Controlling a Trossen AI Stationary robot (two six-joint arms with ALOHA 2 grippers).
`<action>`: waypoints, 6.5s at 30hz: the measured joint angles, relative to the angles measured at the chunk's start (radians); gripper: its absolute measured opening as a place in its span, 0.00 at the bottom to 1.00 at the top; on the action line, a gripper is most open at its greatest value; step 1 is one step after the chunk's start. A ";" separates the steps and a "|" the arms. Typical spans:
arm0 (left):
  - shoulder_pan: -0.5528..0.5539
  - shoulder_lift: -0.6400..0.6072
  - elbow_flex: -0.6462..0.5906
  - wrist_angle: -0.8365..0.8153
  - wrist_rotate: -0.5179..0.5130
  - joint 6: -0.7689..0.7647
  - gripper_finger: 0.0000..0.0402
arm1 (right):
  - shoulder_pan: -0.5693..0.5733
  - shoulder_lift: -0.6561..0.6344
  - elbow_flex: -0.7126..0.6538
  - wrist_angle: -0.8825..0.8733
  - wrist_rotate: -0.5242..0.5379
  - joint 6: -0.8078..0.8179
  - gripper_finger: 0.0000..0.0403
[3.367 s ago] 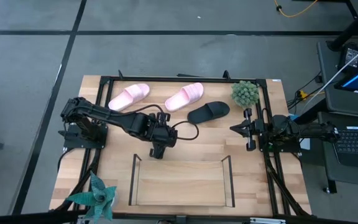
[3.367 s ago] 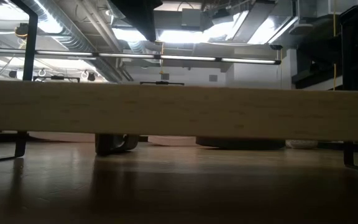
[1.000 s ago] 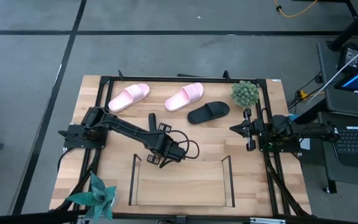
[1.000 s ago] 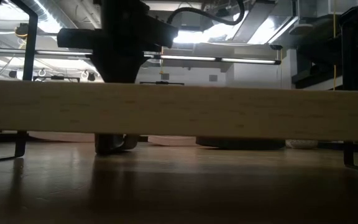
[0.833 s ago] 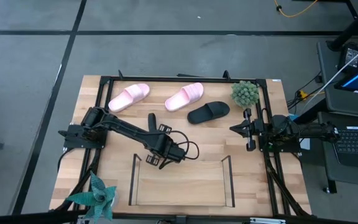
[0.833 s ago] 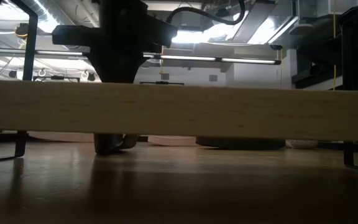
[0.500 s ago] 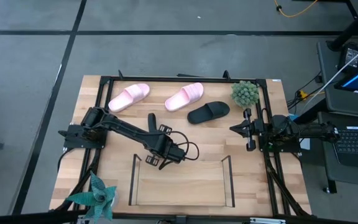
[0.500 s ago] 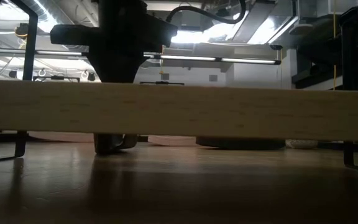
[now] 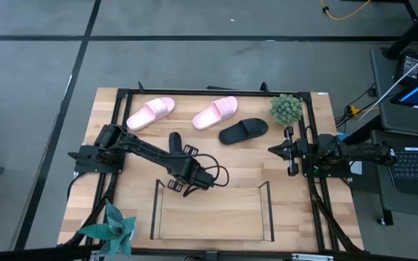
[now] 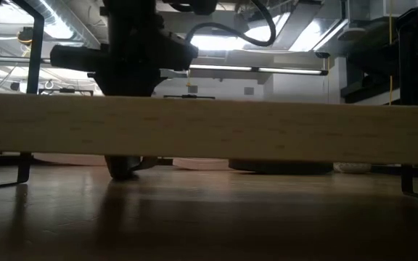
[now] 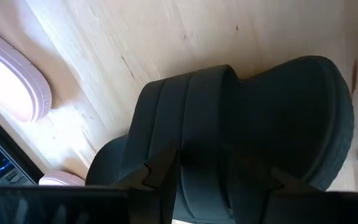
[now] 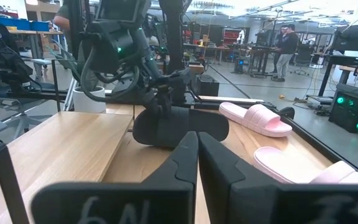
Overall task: Pick and place slides into the shelf
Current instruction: Put the left black slide on the shelf
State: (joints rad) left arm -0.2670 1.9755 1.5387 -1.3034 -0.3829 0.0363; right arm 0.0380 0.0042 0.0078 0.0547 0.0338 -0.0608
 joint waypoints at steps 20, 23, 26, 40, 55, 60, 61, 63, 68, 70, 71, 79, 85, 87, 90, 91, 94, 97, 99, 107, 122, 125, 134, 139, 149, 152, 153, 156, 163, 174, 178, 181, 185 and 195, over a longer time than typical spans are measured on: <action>0.005 0.002 -0.002 0.012 0.071 -0.001 0.27 | 0.000 0.000 0.000 0.000 0.000 -0.003 0.04; 0.005 0.002 -0.002 0.013 0.071 -0.015 0.27 | 0.000 0.000 0.000 0.000 0.000 -0.003 0.04; 0.004 0.002 -0.002 0.008 0.106 -0.058 0.27 | 0.000 0.000 0.000 0.000 0.000 -0.003 0.04; -0.032 0.002 -0.002 0.007 0.150 -0.349 0.27 | 0.000 0.000 0.000 0.000 0.001 -0.004 0.04; -0.099 0.001 -0.015 0.052 0.074 -0.521 0.27 | 0.000 0.000 0.000 0.000 0.001 -0.026 0.04; -0.097 0.002 -0.064 0.081 0.054 -0.528 0.27 | 0.000 0.000 0.000 0.001 0.000 -0.022 0.04; -0.095 0.002 -0.074 0.090 0.054 -0.527 0.27 | 0.000 0.000 0.000 0.001 0.000 -0.022 0.04; -0.092 0.002 -0.089 0.095 0.053 -0.528 0.27 | 0.000 0.000 0.000 0.001 0.000 -0.023 0.04; -0.094 0.002 -0.115 0.093 -0.005 -0.528 0.27 | 0.000 0.000 0.000 0.007 0.000 -0.023 0.04; -0.096 0.002 -0.119 0.093 -0.029 -0.528 0.27 | 0.000 0.000 0.000 0.007 0.000 -0.023 0.04; -0.096 0.002 -0.119 0.093 -0.033 -0.529 0.27 | 0.000 0.000 0.000 0.007 0.000 -0.023 0.04; -0.096 0.002 -0.119 0.093 -0.038 -0.566 0.27 | 0.000 0.000 0.000 0.007 0.000 -0.023 0.04; -0.102 0.002 -0.119 0.092 -0.033 -0.585 0.27 | 0.000 0.000 0.000 0.007 0.000 -0.023 0.04; -0.102 0.002 -0.119 0.092 -0.034 -0.603 0.27 | 0.000 0.000 0.000 0.007 0.000 -0.023 0.04; -0.102 0.002 -0.119 0.086 -0.034 -0.641 0.27 | 0.000 0.000 0.000 0.007 0.000 -0.023 0.04; -0.102 0.002 -0.119 0.082 -0.035 -0.655 0.26 | 0.000 0.000 0.000 0.007 0.000 -0.023 0.04; -0.102 0.002 -0.119 0.074 -0.035 -0.691 0.22 | 0.000 0.000 0.000 0.007 0.000 -0.022 0.04; -0.102 0.002 -0.119 0.073 -0.033 -0.703 0.18 | 0.000 0.000 0.000 0.007 0.000 -0.023 0.04; -0.102 0.002 -0.119 0.073 -0.014 -0.704 0.15 | 0.000 0.000 0.000 0.007 0.000 -0.023 0.04; -0.103 0.002 -0.119 0.073 0.001 -0.716 0.17 | 0.000 0.000 0.000 0.007 0.000 -0.023 0.04; -0.102 0.002 -0.119 0.058 -0.037 -0.716 0.39 | 0.000 0.000 0.000 -0.006 0.000 -0.026 0.04; -0.105 0.002 -0.119 0.058 -0.019 -0.716 0.40 | 0.000 0.000 0.000 -0.008 0.000 -0.030 0.04; -0.104 0.002 -0.119 0.056 -0.080 -0.717 0.40 | 0.000 0.000 0.000 -0.008 0.000 -0.030 0.04; -0.104 0.001 -0.119 0.057 -0.087 -0.717 0.40 | 0.000 0.000 0.000 -0.008 0.000 -0.031 0.04; -0.104 0.001 -0.119 0.057 -0.089 -0.767 0.39 | 0.000 0.000 0.000 -0.008 0.000 -0.031 0.04; -0.104 0.001 -0.119 0.057 -0.089 -0.767 0.39 | 0.000 0.000 0.000 -0.008 0.000 -0.031 0.04; -0.104 0.001 -0.119 0.057 -0.089 -0.767 0.39 | 0.000 0.000 0.000 -0.008 0.000 -0.031 0.04; -0.104 0.001 -0.119 0.058 -0.089 -0.767 0.39 | 0.000 0.000 0.000 -0.008 0.000 -0.031 0.04; -0.104 0.001 -0.119 0.076 -0.089 -0.767 0.39 | 0.000 0.000 0.000 -0.008 0.000 -0.031 0.04; -0.102 0.000 -0.168 0.121 -0.101 -0.760 0.39 | 0.000 0.000 0.000 -0.008 0.000 -0.031 0.04; -0.102 0.000 -0.168 0.107 -0.108 -0.760 0.39 | 0.000 0.000 0.000 -0.008 0.000 -0.031 0.04; -0.102 0.000 -0.168 0.105 -0.109 -0.760 0.39 | 0.000 0.000 0.000 -0.008 0.000 -0.031 0.04; -0.102 0.000 -0.168 0.084 -0.108 -0.762 0.39 | 0.000 0.000 0.000 -0.008 0.000 -0.031 0.04; -0.097 0.000 -0.135 0.037 -0.123 -0.768 0.39 | 0.000 0.000 0.000 -0.008 0.000 -0.049 0.04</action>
State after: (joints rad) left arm -0.3637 1.9759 1.4041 -1.2665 -0.5063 -0.7318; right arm 0.0380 0.0043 0.0078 0.0471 0.0341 -0.1101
